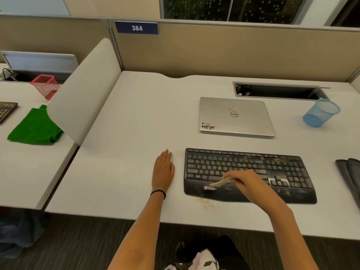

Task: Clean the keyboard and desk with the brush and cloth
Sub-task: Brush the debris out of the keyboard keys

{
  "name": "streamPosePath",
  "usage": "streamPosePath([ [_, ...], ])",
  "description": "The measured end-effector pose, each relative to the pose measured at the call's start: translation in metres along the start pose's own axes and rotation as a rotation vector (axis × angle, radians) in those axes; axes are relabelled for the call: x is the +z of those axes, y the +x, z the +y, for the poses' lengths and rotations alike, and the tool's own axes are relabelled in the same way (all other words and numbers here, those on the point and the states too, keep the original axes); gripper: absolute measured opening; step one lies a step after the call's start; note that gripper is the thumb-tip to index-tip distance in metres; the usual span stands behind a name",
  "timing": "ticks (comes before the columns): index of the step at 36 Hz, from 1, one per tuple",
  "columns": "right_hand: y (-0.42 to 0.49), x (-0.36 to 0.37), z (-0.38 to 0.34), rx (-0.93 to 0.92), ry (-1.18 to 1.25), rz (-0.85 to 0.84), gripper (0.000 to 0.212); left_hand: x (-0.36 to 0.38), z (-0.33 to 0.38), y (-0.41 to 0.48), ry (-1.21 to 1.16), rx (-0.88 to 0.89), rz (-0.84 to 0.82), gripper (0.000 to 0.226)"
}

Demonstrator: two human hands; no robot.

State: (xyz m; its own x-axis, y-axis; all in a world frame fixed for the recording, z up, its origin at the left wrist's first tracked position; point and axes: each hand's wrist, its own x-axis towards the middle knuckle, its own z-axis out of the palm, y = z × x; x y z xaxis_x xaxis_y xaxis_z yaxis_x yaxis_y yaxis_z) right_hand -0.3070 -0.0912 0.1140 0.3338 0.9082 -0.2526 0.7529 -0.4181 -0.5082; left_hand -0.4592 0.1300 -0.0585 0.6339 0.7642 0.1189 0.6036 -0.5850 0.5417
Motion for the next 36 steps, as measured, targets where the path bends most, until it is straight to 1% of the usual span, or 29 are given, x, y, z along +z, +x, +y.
streamPosePath([
  [3,-0.003,-0.001,-0.002,-0.001,0.055,0.096,0.025,0.000,0.000,0.000,0.004,-0.001,-0.002,0.044],
  [5,-0.001,0.000,-0.004,-0.007,0.045,0.175,0.025,0.001,-0.001,0.000,0.008,-0.002,-0.006,0.044],
  [7,0.002,0.004,-0.005,-0.005,0.017,0.211,0.026,0.000,-0.001,0.000,0.009,-0.005,-0.010,0.044],
  [9,0.005,0.008,-0.005,0.003,-0.009,0.185,0.027,0.000,0.000,0.000,0.008,-0.007,-0.008,0.044],
  [12,0.006,0.011,-0.008,0.040,-0.143,0.054,0.030,0.000,0.000,-0.001,0.009,-0.010,-0.009,0.044],
  [15,0.003,0.009,-0.009,0.008,-0.130,0.008,0.027,-0.001,0.001,0.000,0.007,-0.012,-0.008,0.044],
  [18,0.001,0.007,-0.011,-0.003,-0.095,0.018,0.028,0.000,0.001,-0.001,0.008,-0.015,-0.010,0.044],
  [22,0.003,0.007,-0.016,0.022,-0.183,0.061,0.033,-0.001,0.001,-0.001,0.003,-0.019,-0.013,0.044],
  [26,0.002,0.010,-0.017,0.002,-0.182,-0.016,0.029,-0.002,0.002,-0.001,0.000,-0.018,-0.013,0.044],
  [29,0.000,0.010,-0.019,-0.023,-0.193,-0.044,0.029,-0.003,0.003,-0.001,-0.008,-0.019,-0.011,0.044],
  [31,-0.002,0.010,-0.022,-0.026,-0.185,-0.016,0.030,-0.003,0.003,-0.002,-0.013,-0.020,-0.011,0.044],
  [34,-0.003,0.012,-0.023,-0.045,-0.177,0.097,0.035,-0.003,0.003,-0.002,-0.018,-0.022,-0.012,0.045],
  [36,-0.001,0.016,-0.021,-0.049,-0.198,0.090,0.034,-0.003,0.003,-0.002,-0.016,-0.023,-0.014,0.045],
])
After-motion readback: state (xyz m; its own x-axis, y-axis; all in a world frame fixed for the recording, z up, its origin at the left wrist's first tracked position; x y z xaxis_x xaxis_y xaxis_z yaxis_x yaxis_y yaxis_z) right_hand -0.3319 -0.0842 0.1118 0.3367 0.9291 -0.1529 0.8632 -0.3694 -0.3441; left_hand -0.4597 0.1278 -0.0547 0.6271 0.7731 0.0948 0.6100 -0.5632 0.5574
